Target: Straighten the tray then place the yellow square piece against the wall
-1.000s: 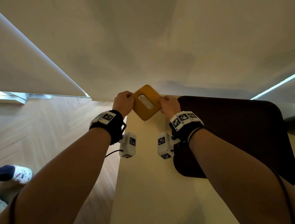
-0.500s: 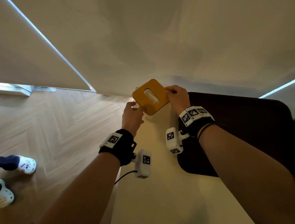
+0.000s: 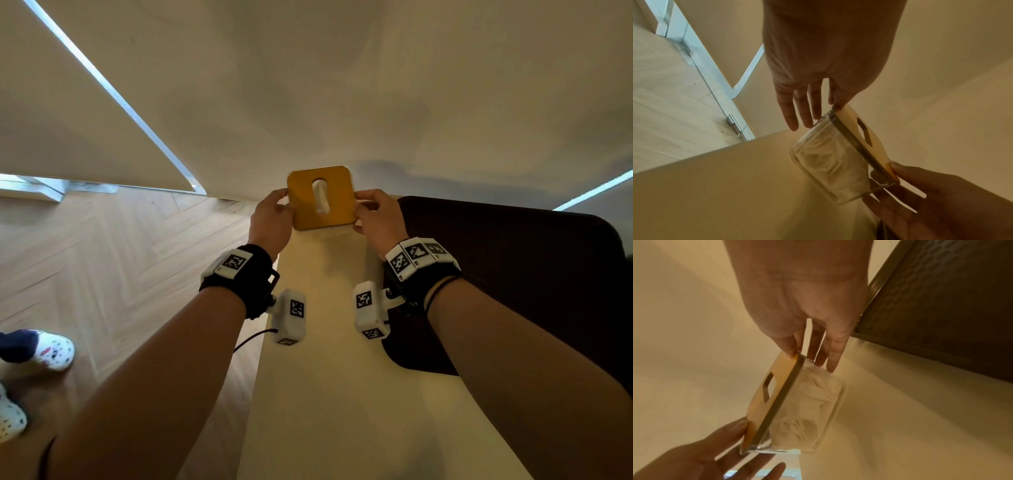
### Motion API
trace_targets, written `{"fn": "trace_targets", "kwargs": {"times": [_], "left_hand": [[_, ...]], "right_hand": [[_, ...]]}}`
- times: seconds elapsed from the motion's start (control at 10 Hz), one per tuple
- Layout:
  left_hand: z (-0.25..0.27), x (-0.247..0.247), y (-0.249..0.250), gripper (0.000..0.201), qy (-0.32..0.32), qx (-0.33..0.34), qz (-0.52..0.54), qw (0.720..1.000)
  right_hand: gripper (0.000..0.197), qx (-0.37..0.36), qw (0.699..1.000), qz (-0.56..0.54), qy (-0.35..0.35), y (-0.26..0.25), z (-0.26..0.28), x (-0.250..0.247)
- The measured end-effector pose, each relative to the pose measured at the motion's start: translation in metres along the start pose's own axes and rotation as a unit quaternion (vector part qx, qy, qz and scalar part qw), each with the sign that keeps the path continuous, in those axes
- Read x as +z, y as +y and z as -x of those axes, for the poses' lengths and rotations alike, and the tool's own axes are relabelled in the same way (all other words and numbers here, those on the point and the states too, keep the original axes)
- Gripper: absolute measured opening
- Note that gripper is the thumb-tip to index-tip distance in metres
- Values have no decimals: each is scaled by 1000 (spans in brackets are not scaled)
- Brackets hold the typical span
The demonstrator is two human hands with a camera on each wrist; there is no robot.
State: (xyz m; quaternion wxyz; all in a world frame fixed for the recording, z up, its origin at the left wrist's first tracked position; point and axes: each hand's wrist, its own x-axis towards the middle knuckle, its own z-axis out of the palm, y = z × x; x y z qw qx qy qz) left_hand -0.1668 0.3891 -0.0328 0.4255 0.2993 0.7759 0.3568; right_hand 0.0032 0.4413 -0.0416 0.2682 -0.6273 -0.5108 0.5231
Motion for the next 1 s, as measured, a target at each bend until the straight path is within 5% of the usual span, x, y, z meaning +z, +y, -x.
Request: {"fn": "trace_targets", "kwargs": {"times": [1.0], "left_hand": [[-15,-12,9,45,6,29,4,1000]], "right_hand": [[30,-8,999,-25,32,5,16,5]]}}
